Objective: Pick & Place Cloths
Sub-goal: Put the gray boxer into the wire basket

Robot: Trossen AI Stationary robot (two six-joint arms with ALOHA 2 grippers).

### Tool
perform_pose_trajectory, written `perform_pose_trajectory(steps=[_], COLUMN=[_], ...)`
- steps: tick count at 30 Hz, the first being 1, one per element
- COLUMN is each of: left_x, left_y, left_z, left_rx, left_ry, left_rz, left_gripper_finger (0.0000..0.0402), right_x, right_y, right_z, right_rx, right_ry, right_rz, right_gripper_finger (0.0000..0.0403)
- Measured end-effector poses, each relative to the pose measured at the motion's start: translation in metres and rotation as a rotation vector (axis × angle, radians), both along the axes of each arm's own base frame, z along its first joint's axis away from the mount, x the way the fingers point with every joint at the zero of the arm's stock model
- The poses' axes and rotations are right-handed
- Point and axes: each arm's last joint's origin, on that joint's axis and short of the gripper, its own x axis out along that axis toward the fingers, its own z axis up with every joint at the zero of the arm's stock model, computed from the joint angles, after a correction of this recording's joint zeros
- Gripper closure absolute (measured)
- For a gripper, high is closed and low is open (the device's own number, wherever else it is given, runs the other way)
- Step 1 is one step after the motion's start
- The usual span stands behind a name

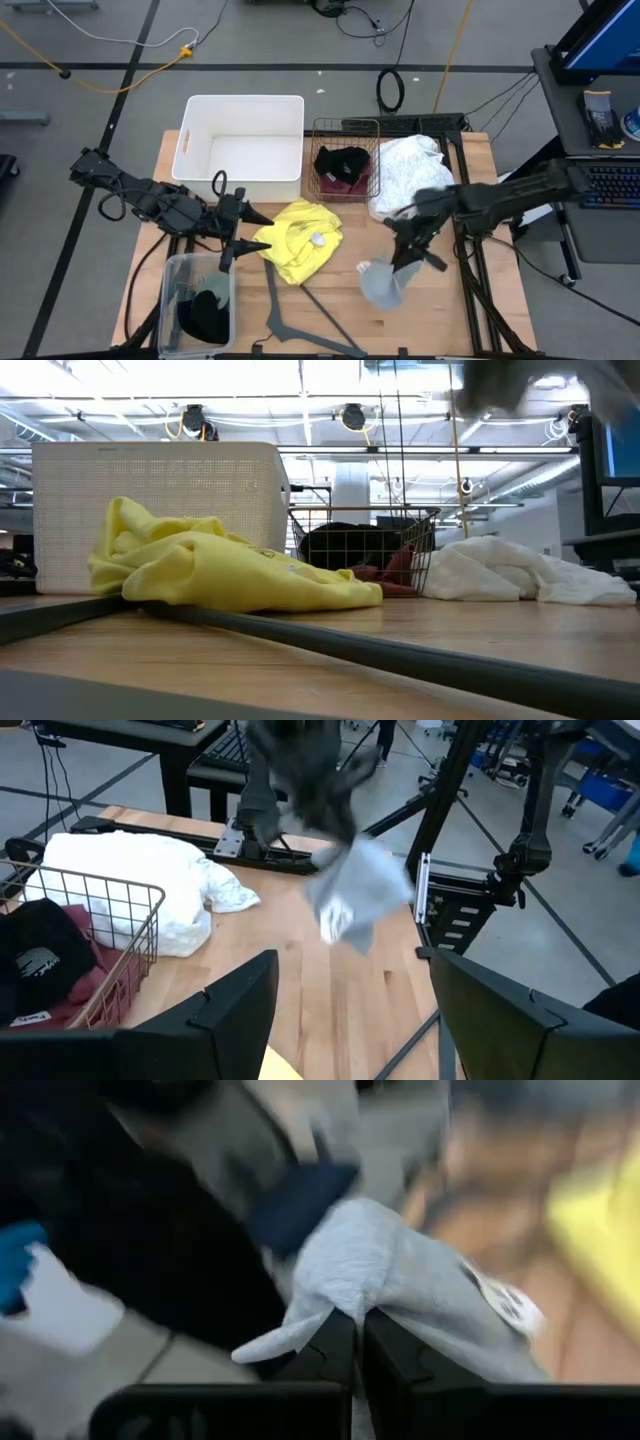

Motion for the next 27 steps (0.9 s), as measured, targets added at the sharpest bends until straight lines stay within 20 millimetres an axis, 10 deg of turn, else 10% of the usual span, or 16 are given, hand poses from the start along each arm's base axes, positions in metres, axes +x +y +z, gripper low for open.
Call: perform_pose_trajectory(steps=[8,16,27], left_x=[0.0,0.0,0.0], left_y=[0.0,0.0,0.0], left_z=[0.0,0.0,0.0], left_rx=[0.008,0.024,0.024], left_ry=[-0.001,-0.003,-0.004], left_rz=[-0.003,-0.009,-0.009], left_gripper_finger=[0.0135,0.0135,0.0135], right_x=[-0.031,-0.056,-0.059], right_y=[-0.006,-0.008,-0.006], right_z=[0.071,0.1,0.101], right_rx=[0.083,-0.123,-0.214], right_ry=[-0.632,-1.223,-1.385], right_rz=[0.004,0.114,0.211], right_gripper_finger=[0.0402,0.0402,0.0403])
